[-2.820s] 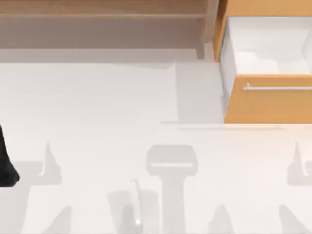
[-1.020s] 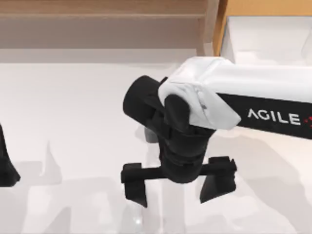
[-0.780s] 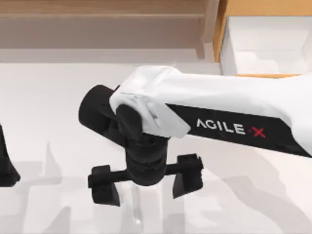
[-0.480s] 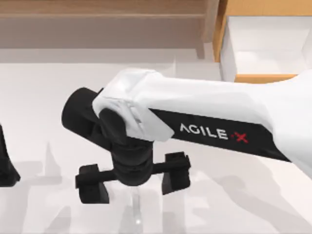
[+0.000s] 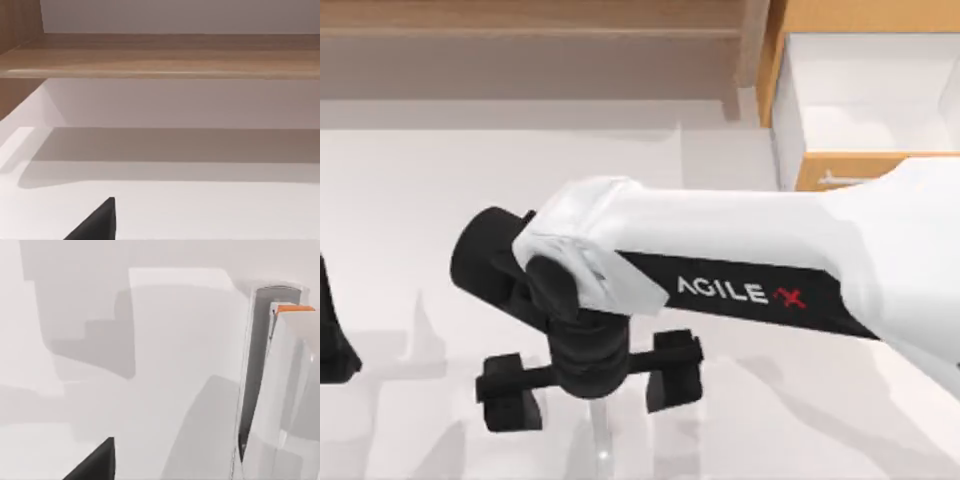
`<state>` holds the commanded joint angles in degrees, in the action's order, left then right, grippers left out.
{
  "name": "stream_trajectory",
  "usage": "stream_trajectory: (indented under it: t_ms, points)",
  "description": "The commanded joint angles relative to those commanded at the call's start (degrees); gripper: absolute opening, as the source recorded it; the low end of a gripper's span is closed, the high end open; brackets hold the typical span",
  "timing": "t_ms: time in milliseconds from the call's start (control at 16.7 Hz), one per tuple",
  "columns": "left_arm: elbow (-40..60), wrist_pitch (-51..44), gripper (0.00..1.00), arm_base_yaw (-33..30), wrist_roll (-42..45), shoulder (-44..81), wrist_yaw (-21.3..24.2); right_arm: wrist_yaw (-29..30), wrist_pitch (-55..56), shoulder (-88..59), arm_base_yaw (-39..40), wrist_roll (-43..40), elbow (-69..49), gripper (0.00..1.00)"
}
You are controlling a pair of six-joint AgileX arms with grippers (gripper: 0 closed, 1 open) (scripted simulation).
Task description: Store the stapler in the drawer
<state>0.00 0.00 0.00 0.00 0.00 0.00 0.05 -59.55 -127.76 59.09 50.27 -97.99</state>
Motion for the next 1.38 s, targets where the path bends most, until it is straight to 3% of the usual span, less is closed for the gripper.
stream_trajectory:
  t_ms: [360, 1140, 1380]
  points:
    - [0.0, 0.0, 1.0, 0.0, 0.0, 0.0, 0.0, 0.01, 3.65, -1.38, -0.17, -0.12, 2.76, 1.0]
    - [0.0, 0.0, 1.0, 0.0, 0.0, 0.0, 0.0, 0.01, 3.65, -1.38, -0.17, -0.12, 2.76, 0.02]
    - [0.0, 0.0, 1.0, 0.0, 0.0, 0.0, 0.0, 0.01, 3.65, -1.38, -0.17, -0.12, 2.76, 0.0]
